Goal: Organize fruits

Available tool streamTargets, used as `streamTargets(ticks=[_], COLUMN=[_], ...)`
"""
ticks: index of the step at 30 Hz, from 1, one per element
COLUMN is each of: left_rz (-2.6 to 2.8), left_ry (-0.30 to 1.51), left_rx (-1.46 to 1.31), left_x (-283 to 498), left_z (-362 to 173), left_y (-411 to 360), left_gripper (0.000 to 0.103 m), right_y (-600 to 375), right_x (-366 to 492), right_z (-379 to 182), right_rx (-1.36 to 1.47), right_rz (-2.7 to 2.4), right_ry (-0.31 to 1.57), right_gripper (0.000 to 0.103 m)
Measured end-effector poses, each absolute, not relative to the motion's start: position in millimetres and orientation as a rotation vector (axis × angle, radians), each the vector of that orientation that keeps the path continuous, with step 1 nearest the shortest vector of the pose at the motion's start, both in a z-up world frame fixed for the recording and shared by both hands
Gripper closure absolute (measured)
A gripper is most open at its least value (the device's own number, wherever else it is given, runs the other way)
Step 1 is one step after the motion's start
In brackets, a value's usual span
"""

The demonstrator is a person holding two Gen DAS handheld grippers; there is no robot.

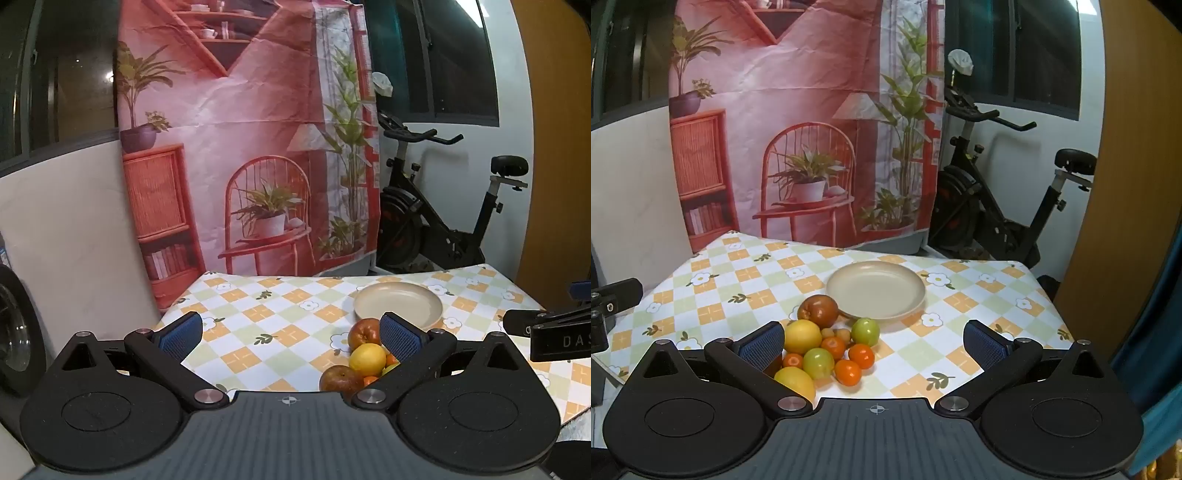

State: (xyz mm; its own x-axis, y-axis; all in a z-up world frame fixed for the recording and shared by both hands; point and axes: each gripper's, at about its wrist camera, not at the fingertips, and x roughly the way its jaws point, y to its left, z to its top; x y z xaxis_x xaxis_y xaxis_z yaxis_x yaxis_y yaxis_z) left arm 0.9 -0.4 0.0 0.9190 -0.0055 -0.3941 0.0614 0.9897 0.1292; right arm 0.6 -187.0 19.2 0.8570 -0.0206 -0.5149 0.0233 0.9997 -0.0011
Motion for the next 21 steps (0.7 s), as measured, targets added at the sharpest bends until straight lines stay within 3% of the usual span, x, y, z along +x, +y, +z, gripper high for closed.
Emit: streamTargets(ticks=[21], left_rz=[-0.041], left_ry=[0.394], left_rx=[0.145], left_x=[-1.1], left_z=[-0.3], left_y=[1.5], left_gripper=[0.0], right_y=[-186.8], right_x=[0.2], right_z=[19.9], right_rx=[-0.005], right_rz=[-0.026], right_ry=[0.537], right_gripper=[0.0])
